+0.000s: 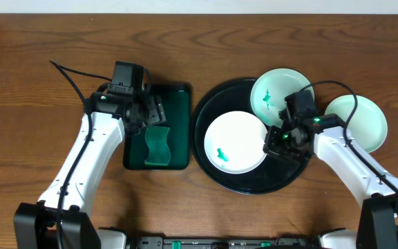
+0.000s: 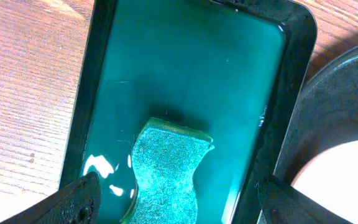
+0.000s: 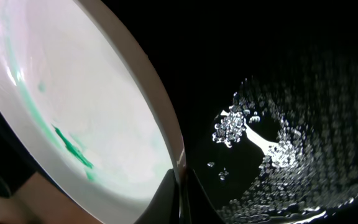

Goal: Clean dirty plates on tray and stack at the side

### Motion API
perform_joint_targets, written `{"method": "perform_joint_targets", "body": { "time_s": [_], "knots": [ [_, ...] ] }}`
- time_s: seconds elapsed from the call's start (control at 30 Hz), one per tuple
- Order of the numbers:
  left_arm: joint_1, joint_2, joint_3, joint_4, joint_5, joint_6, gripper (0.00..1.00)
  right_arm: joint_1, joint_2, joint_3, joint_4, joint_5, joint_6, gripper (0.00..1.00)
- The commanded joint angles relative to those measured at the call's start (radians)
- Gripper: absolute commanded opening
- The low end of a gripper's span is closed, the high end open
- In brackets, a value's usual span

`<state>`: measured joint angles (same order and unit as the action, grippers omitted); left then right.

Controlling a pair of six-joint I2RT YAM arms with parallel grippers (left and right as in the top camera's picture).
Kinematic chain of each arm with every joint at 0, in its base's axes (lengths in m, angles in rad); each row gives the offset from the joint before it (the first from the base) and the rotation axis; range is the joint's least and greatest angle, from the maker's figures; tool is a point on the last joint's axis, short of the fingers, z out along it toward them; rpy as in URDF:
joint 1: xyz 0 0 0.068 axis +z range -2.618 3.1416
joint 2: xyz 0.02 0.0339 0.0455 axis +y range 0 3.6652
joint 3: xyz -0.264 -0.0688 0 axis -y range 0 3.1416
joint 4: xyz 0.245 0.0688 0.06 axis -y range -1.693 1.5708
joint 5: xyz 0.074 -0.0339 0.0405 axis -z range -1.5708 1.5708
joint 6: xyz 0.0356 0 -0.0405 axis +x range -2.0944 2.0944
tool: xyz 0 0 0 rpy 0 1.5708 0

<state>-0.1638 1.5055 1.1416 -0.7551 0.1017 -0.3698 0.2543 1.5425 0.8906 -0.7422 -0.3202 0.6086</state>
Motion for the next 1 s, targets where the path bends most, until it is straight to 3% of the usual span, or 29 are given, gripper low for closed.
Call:
{"method": "perform_joint_targets", "body": {
  "time_s": [0.0,0.07,0.17,0.2,0.3,0.4,0.6,0.97],
  "knots": [
    [0.004,-0.002,0.02,-0.003,-0.01,-0.002,0.81,0.042,-0.007,-0.003,0.003,0.055,0.142,0.02],
    [0.004,-0.002,0.02,-0.003,-0.01,-0.002,0.81,0.063,-0.007,-0.003,0.007,0.056,0.146,0.04],
    [0.004,-0.002,0.02,-0.003,-0.01,-0.002,0.82,0.093,-0.007,-0.003,0.018,0.08,0.08,0.25],
    [0.004,-0.002,0.02,-0.003,-0.01,-0.002,0.81,0.095,-0.007,-0.003,0.021,0.08,0.032,0.36],
    [0.004,-0.002,0.02,-0.003,-0.01,-0.002,0.81,0.091,-0.007,-0.003,0.041,0.092,-0.106,0.49],
    [0.004,-0.002,0.02,-0.003,-0.01,-0.002,0.81,0.085,-0.007,-0.003,0.094,0.183,-0.234,0.48],
    [0.004,-0.002,0.02,-0.003,-0.01,-0.002,0.82,0.085,-0.002,-0.003,0.198,0.338,-0.364,0.27],
    [0.004,-0.002,0.02,-0.003,-0.01,-0.002,0.81,0.108,0.094,-0.003,0.292,0.274,-0.397,0.31]
  ]
}}
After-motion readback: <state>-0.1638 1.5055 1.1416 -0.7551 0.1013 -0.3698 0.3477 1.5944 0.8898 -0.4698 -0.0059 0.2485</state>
